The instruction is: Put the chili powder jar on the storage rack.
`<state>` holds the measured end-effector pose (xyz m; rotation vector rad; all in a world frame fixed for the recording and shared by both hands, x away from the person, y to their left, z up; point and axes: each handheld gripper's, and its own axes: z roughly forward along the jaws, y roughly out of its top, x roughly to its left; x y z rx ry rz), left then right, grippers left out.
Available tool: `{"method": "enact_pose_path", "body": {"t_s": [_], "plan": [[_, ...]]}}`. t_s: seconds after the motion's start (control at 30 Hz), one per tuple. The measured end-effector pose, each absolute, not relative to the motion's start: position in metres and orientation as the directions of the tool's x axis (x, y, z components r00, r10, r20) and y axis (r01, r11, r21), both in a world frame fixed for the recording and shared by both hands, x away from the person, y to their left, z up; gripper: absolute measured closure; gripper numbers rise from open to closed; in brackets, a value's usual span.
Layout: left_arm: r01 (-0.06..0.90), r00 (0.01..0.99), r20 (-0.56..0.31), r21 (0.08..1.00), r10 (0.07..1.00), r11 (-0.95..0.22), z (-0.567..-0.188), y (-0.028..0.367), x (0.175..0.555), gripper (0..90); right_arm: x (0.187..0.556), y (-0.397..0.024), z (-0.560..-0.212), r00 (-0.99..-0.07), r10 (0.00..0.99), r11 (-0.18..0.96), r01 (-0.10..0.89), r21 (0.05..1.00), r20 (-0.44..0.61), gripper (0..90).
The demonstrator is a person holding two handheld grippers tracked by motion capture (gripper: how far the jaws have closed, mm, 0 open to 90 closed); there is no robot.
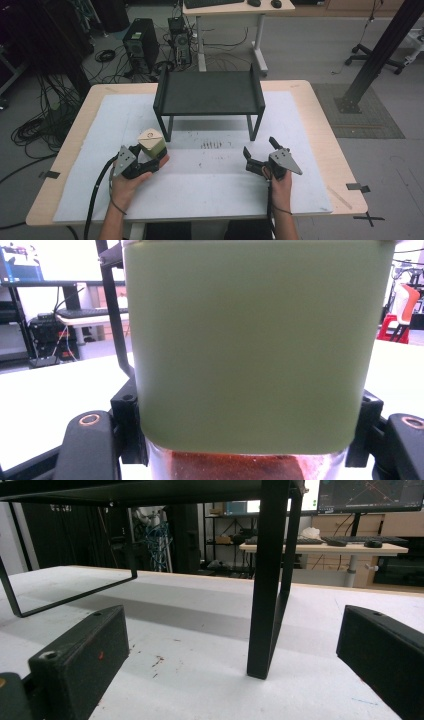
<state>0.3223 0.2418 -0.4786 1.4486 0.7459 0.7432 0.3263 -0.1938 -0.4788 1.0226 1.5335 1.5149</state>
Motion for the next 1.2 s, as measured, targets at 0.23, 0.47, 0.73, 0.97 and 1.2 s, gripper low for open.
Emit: {"method": "enact_pose_path", "body": {"t_s": [0.23,0.47,0.73,0.97,1.2], "plan": [[0.005,0.579,0.004,1.0,0.815,-0.008,-0.4786,0.2417,0.3222,29.0,0.3266,-0.1932,-0.4786,-0.409,0.912,-0.004,0.042,0.999,0.021,0.6],[0.005,0.578,0.005,1.0,0.816,-0.01,-0.4786,0.2417,0.3222,29.0,0.3265,-0.1926,-0.4785,-0.407,0.913,0.002,0.043,0.999,0.016,0.6],[0.001,0.575,0.01,1.0,0.818,-0.013,-0.4786,0.2413,0.3219,29.0,0.3264,-0.1927,-0.4786,-0.412,0.911,0.002,0.04,0.999,0.015,0.6],[0.003,0.578,0.008,1.0,0.816,-0.012,-0.4786,0.2415,0.3222,29.0,0.3259,-0.1928,-0.4788,-0.409,0.913,-0.003,0.034,0.999,0.016,0.4],[0.003,0.577,0.007,1.0,0.817,-0.011,-0.4785,0.2415,0.3222,29.0,0.3258,-0.1931,-0.4789,-0.409,0.912,-0.005,0.031,0.999,0.017,0.3]]}}
